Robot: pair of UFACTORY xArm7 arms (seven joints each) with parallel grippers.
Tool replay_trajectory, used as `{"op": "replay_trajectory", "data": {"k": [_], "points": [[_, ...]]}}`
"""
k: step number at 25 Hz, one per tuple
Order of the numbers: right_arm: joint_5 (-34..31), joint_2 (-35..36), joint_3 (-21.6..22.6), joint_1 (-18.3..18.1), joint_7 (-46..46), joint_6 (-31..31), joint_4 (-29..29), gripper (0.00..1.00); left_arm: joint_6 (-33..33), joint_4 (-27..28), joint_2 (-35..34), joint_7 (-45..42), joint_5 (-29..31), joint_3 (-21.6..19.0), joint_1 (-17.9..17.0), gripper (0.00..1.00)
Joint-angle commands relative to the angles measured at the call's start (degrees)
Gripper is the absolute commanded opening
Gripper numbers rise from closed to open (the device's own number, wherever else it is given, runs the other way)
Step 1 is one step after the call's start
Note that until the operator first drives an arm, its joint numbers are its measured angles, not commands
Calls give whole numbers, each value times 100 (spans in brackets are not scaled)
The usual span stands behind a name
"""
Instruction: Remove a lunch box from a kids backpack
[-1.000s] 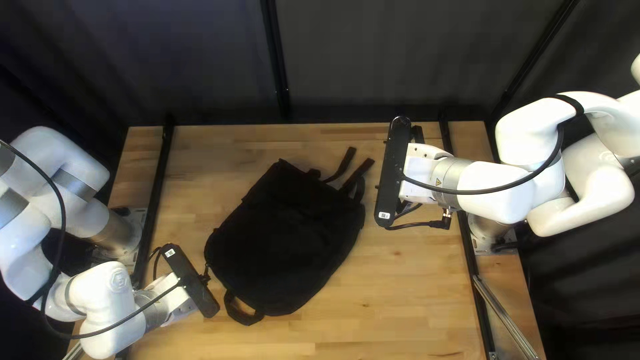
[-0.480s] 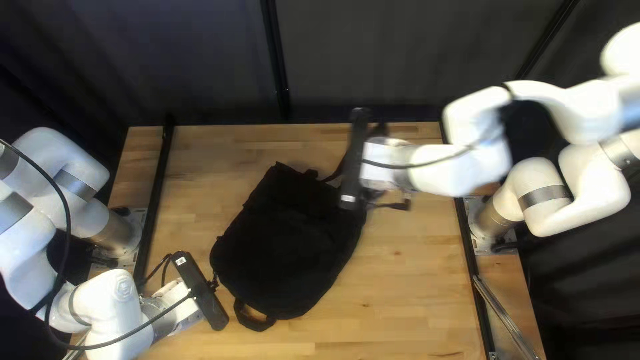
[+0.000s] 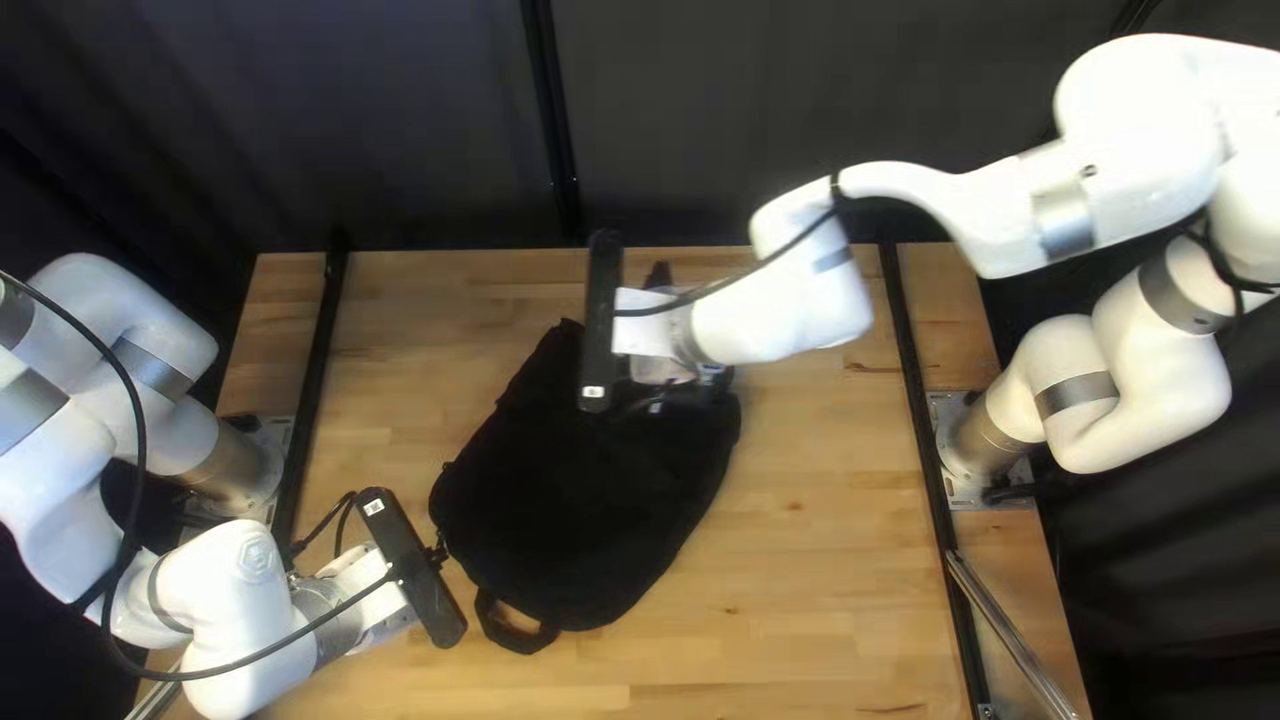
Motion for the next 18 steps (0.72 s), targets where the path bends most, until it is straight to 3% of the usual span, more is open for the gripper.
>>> {"op": "replay_trajectory", "data": {"k": [1, 11, 18], "points": [[271, 396, 26, -24, -249, -196, 260, 100, -81, -59, -63, 112, 74, 85, 71, 0], [703, 554, 51, -104, -796, -202, 417, 100, -598, -179, -39, 500, 438, 513, 456, 0], [1614, 1095, 230, -588, -2178, -733, 658, 100, -574, -132, -69, 649, 364, 548, 464, 0]]}}
